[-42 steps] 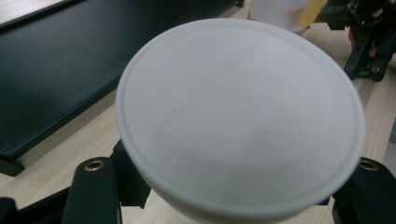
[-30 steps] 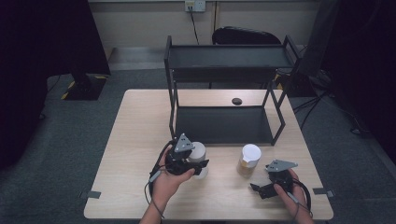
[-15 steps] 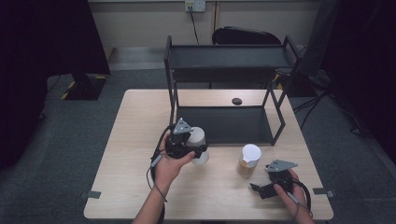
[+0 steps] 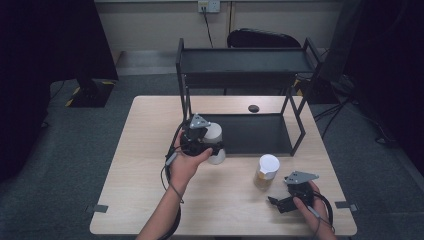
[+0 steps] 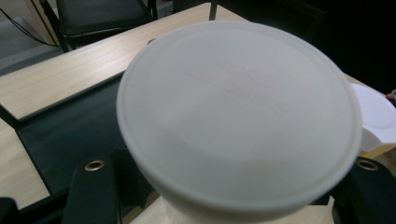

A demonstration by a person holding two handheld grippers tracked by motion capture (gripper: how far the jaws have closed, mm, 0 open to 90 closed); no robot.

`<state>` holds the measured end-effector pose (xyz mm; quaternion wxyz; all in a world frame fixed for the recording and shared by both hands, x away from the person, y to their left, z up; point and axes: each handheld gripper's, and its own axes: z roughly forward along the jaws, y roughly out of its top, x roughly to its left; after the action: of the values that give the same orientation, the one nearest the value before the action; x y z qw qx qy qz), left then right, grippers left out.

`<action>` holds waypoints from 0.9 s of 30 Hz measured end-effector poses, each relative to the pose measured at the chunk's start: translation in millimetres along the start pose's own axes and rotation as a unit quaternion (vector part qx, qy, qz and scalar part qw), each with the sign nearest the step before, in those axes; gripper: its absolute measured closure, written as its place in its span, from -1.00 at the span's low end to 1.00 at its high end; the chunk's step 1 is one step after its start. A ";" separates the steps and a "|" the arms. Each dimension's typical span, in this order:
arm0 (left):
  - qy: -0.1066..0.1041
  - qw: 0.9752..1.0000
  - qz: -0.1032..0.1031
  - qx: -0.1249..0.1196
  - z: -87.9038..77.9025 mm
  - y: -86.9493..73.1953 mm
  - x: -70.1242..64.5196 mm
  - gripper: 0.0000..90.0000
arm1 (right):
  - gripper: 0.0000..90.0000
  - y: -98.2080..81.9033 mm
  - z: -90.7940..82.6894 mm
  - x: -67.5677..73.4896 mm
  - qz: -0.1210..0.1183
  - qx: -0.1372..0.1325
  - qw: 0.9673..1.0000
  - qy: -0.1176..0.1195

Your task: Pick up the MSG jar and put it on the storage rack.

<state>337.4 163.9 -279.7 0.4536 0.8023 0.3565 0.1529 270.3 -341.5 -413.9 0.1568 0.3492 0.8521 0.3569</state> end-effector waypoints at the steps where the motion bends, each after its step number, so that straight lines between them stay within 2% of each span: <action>1: 0.000 1.000 0.000 0.000 -0.3 3.5 -0.1 -0.22 | -1.00 0.0 0.0 0.0 0.000 0.000 1.000 0.000; 8: 0.004 1.000 -0.001 0.000 -2.7 22.7 1.4 -0.22 | -1.00 0.0 0.0 0.0 0.000 0.000 1.000 0.000; 12: -0.001 1.000 -0.006 0.000 -4.8 33.0 5.9 -0.22 | -1.00 -0.1 0.0 0.1 0.001 0.000 1.000 0.000; 20: 0.008 1.000 -0.004 0.006 -7.5 54.1 7.1 -0.22 | -1.00 -0.1 0.0 0.1 0.000 0.000 1.000 0.000; 23: 0.005 1.000 -0.010 0.006 -7.9 61.1 9.9 -0.22 | -1.00 -0.1 0.0 0.0 0.000 0.000 1.000 0.000; 27: 0.001 1.000 -0.008 0.012 -9.4 73.5 11.1 -0.22 | -1.00 -0.1 0.0 0.1 0.000 0.000 1.000 0.000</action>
<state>371.7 153.0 -213.9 0.4445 0.8050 0.3648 0.1458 270.3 -341.4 -414.0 0.1569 0.3495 0.8518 0.3573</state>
